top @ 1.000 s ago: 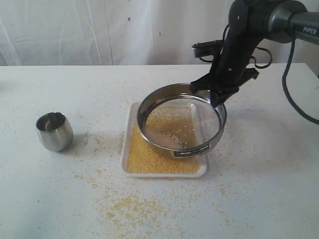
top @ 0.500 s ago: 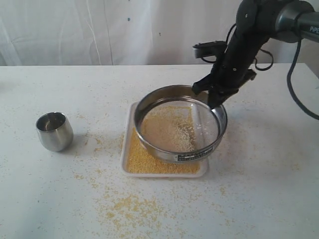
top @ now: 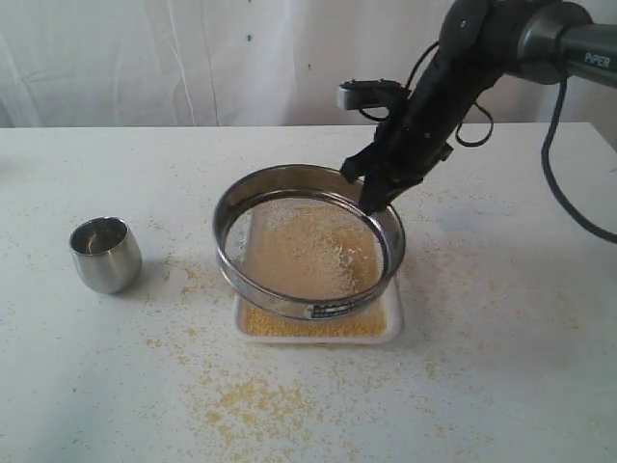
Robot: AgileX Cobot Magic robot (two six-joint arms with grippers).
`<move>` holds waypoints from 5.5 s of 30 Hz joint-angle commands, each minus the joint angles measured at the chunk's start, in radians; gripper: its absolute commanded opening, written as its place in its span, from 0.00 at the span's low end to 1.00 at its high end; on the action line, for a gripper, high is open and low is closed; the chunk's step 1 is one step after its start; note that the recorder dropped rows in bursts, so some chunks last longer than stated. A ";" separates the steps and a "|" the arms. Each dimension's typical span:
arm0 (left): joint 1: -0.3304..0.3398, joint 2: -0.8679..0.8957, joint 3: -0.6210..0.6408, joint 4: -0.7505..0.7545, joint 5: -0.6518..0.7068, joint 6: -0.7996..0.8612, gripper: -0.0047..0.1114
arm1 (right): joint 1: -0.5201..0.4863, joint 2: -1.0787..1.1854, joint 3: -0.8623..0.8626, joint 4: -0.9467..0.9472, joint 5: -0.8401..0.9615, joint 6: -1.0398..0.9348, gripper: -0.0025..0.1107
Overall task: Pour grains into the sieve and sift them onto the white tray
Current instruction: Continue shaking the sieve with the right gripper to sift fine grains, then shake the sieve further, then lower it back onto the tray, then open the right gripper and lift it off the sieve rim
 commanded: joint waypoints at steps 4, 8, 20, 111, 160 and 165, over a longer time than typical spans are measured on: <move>0.001 -0.005 0.004 -0.006 -0.006 -0.006 0.04 | -0.010 -0.017 0.000 -0.026 -0.019 0.130 0.02; 0.001 -0.005 0.004 -0.006 -0.006 -0.006 0.04 | -0.010 -0.016 0.000 0.114 -0.017 -0.105 0.02; 0.001 -0.005 0.004 -0.006 -0.006 -0.006 0.04 | -0.011 -0.016 0.000 -0.014 -0.098 0.039 0.02; 0.001 -0.005 0.004 -0.006 -0.006 -0.006 0.04 | 0.047 -0.014 0.000 0.097 0.053 -0.105 0.02; 0.001 -0.005 0.004 -0.006 -0.006 -0.006 0.04 | 0.055 0.004 0.000 -0.177 -0.106 0.175 0.55; 0.001 -0.005 0.004 -0.006 -0.006 -0.006 0.04 | 0.053 -0.109 0.039 -0.177 -0.090 0.178 0.47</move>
